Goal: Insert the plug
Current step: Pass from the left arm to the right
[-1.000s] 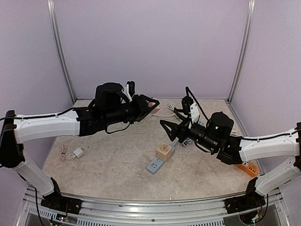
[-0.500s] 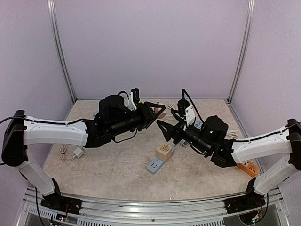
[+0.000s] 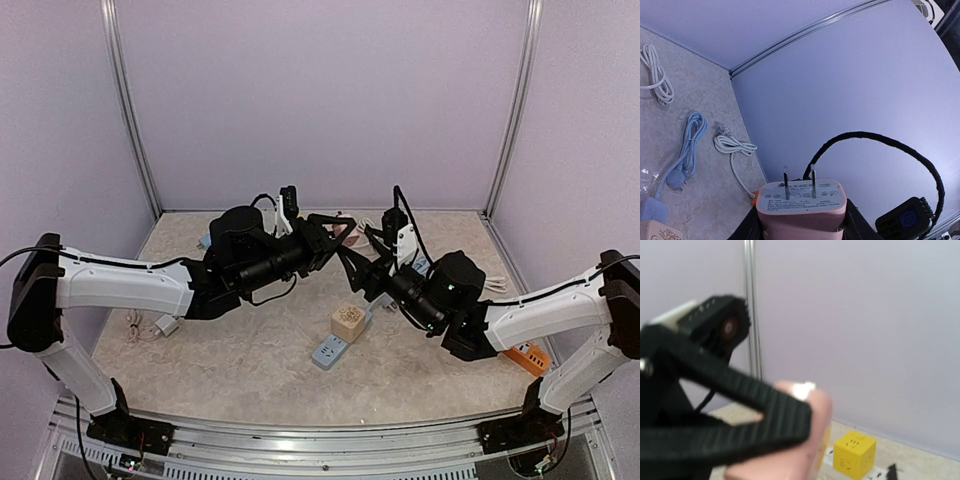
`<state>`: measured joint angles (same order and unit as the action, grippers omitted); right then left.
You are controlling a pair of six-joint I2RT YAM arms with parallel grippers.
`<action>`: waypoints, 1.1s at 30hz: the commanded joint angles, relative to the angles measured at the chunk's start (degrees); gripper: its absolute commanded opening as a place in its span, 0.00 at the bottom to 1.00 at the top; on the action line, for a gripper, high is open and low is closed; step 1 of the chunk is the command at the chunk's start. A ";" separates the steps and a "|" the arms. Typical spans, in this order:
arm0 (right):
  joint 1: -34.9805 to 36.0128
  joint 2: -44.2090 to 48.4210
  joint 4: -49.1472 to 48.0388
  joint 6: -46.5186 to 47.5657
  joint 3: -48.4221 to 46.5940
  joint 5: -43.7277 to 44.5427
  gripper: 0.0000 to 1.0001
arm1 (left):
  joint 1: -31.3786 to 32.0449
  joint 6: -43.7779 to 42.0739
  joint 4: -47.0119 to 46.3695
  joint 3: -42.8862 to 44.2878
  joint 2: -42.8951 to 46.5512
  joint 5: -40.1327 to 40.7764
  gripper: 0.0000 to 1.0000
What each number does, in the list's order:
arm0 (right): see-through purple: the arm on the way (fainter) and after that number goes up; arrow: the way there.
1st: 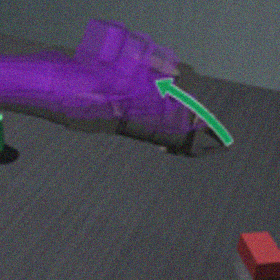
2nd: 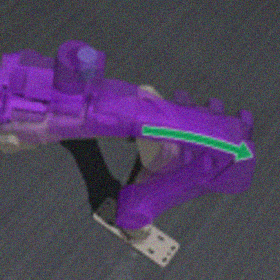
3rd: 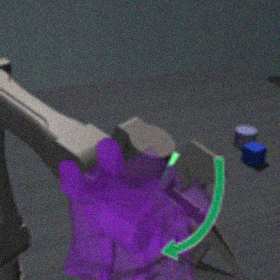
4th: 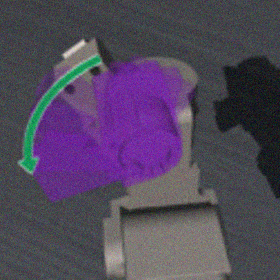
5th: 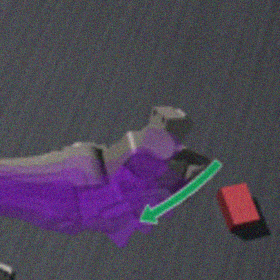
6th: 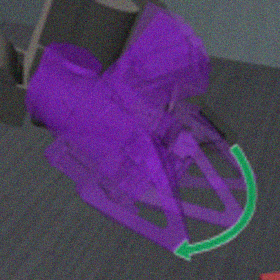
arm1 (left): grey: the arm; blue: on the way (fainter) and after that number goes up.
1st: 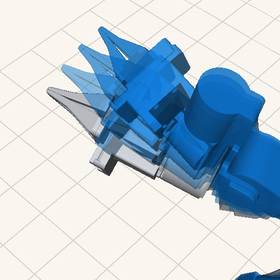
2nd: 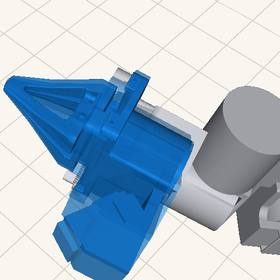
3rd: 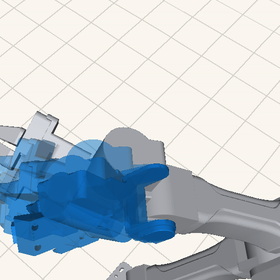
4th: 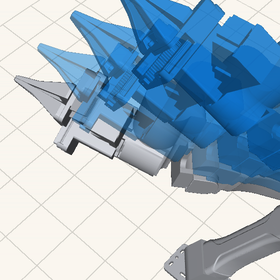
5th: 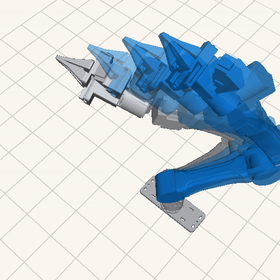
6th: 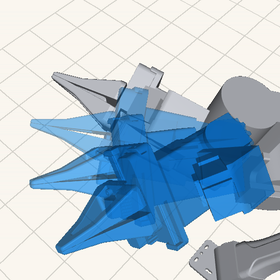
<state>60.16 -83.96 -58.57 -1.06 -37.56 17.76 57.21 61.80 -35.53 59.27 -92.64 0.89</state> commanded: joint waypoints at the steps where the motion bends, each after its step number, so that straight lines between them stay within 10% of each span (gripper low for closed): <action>1: 0.66 -1.24 -3.99 0.51 0.88 0.81 0.67 | 0.76 0.66 -2.80 -1.16 -1.20 0.78 0.32; 17: 0.85 -2.98 -4.58 0.49 -1.00 0.81 0.27 | 1.41 1.54 -6.90 -2.13 -2.32 0.92 0.33; 23: 0.79 -2.04 -2.54 -0.09 -1.29 0.60 0.01 | 1.45 1.05 -7.75 -2.18 -2.57 0.07 0.67; 33: 0.79 8.47 10.32 -4.11 1.20 5.97 0.00 | 0.52 -5.52 -3.59 -9.03 5.96 5.10 0.99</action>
<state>60.75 -78.83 -53.69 -3.31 -37.56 20.71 58.19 59.88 -41.06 51.66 -90.30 3.51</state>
